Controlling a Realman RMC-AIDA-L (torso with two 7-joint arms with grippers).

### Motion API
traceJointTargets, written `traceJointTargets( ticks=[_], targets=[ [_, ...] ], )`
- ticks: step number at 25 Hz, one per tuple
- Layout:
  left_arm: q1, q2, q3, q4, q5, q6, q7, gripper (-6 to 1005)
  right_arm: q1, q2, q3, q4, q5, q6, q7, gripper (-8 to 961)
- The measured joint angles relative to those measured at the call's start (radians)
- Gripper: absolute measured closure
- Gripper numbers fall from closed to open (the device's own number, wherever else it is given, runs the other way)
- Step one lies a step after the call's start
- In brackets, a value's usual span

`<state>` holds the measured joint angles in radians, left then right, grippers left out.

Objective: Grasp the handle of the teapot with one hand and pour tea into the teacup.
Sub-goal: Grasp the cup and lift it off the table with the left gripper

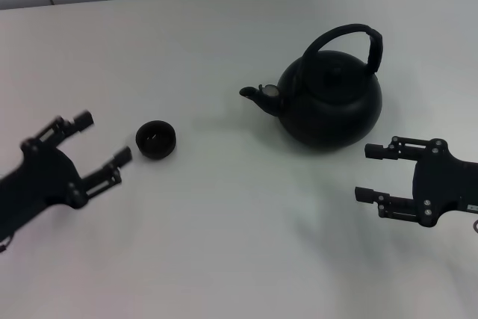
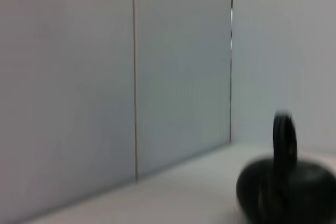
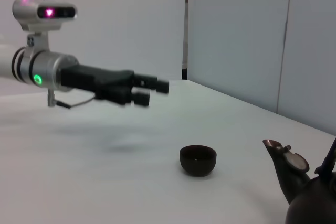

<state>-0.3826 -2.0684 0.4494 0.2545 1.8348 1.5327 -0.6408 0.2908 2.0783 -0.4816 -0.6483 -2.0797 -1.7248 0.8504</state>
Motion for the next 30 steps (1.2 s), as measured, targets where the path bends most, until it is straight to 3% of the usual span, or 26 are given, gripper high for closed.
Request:
traceJointTargets(
  ticks=[6, 15, 30],
  targets=[
    [-0.008, -0.003, 0.064, -0.053, 0.001, -0.182, 0.068, 205, -0.002, 0.000, 0.000, 0.001, 0.000, 0.000, 0.000, 300],
    [-0.024, -0.003, 0.069, -0.077, -0.005, -0.208, 0.076, 212, -0.004, 0.000, 0.002, 0.001, 0.000, 0.000, 0.000, 299],
    [-0.153, -0.010, 0.052, -0.176, -0.011, -0.383, 0.088, 224, 0.008, -0.001, 0.002, 0.001, 0.000, 0.001, -0.002, 299]
  ],
)
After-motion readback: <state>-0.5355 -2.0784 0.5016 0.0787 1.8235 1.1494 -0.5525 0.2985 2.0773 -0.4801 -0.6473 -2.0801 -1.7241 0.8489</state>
